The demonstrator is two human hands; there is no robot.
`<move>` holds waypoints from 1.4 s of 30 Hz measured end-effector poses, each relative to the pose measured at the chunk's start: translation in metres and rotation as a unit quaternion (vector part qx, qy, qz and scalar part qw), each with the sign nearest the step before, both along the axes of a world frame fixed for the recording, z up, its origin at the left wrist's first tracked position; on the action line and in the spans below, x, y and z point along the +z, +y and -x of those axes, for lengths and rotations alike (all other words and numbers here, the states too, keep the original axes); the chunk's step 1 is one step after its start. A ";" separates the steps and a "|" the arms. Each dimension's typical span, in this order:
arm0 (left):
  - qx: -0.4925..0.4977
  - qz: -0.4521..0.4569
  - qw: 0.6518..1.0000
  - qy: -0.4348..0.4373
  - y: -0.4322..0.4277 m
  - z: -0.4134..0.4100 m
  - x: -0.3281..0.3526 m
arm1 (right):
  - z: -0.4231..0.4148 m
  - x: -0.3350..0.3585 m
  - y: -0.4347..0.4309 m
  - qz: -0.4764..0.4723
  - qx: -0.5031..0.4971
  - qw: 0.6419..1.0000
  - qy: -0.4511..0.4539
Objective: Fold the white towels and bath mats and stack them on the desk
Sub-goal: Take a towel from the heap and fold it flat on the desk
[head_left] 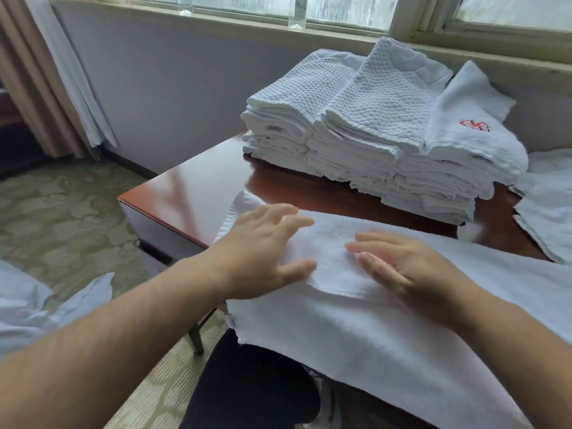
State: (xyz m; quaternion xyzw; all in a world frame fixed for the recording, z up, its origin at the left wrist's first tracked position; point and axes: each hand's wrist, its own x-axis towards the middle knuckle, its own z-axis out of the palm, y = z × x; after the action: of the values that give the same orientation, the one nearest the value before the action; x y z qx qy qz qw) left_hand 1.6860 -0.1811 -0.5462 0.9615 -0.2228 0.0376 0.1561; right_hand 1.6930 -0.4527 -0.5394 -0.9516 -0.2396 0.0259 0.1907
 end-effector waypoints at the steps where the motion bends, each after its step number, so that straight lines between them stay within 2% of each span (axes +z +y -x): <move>1: -0.025 -0.004 0.999 0.030 0.005 0.001 -0.002 | 0.002 -0.002 -0.002 0.046 -0.001 0.999 0.010; 4: -0.068 -0.001 0.997 0.031 0.019 0.000 -0.006 | 0.007 -0.007 0.001 0.112 0.001 0.993 0.021; 8: -0.083 -0.024 0.990 -0.112 0.028 -0.003 -0.001 | 0.006 -0.008 0.014 0.133 -0.023 0.990 0.033; 10: -0.073 -0.046 0.989 -0.116 0.030 -0.003 0.005 | 0.005 -0.010 0.018 0.141 -0.029 0.989 0.033; 12: -0.044 -0.053 0.992 -0.101 0.034 -0.001 0.015 | 0.002 -0.010 0.019 0.144 -0.030 0.988 0.039; 15: 0.009 -0.020 1.000 0.007 0.038 0.002 0.034 | 0.000 -0.001 0.018 0.092 -0.026 0.995 0.043; 17: 0.032 0.053 0.998 0.024 0.028 -0.001 0.040 | -0.001 0.004 0.017 0.052 -0.069 0.996 -0.007; 18: 0.055 0.070 0.996 0.006 0.017 -0.004 0.037 | -0.002 0.004 0.016 0.076 -0.113 0.990 -0.041; 20: 0.118 0.029 0.992 0.020 -0.010 -0.011 0.025 | -0.004 0.002 0.011 0.170 -0.213 0.962 -0.031; 22: 0.147 -0.053 0.984 0.088 -0.034 -0.016 0.004 | -0.004 -0.005 0.005 0.198 -0.251 0.946 0.052; 24: 0.141 -0.091 0.980 0.107 -0.040 -0.026 -0.014 | -0.002 -0.011 -0.004 0.176 -0.243 0.951 0.078; 27: 0.119 -0.084 0.987 0.067 -0.029 -0.052 -0.024 | -0.006 -0.018 -0.013 0.136 -0.232 0.962 0.046; 33: 0.100 -0.090 0.990 0.035 -0.033 -0.096 -0.024 | -0.044 -0.021 -0.011 0.090 -0.275 0.957 -0.013; 37: 0.124 -0.087 0.989 0.002 -0.053 -0.095 -0.010 | -0.046 -0.011 -0.019 0.018 -0.230 0.973 -0.019; 39: 0.088 -0.058 0.994 -0.022 -0.079 -0.081 -0.005 | -0.032 -0.004 -0.035 -0.037 -0.181 0.982 -0.026; 42: -0.036 -0.005 0.999 -0.035 -0.138 -0.046 -0.003 | 0.012 0.003 -0.085 -0.034 -0.194 0.977 -0.081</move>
State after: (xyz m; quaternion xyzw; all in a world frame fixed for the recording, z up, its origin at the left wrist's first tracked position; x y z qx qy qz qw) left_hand 1.7320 -0.3196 -0.5492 0.9519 -0.2624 0.0643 0.1443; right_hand 1.6811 -0.5380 -0.5360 -0.9719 -0.0660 -0.0966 0.2044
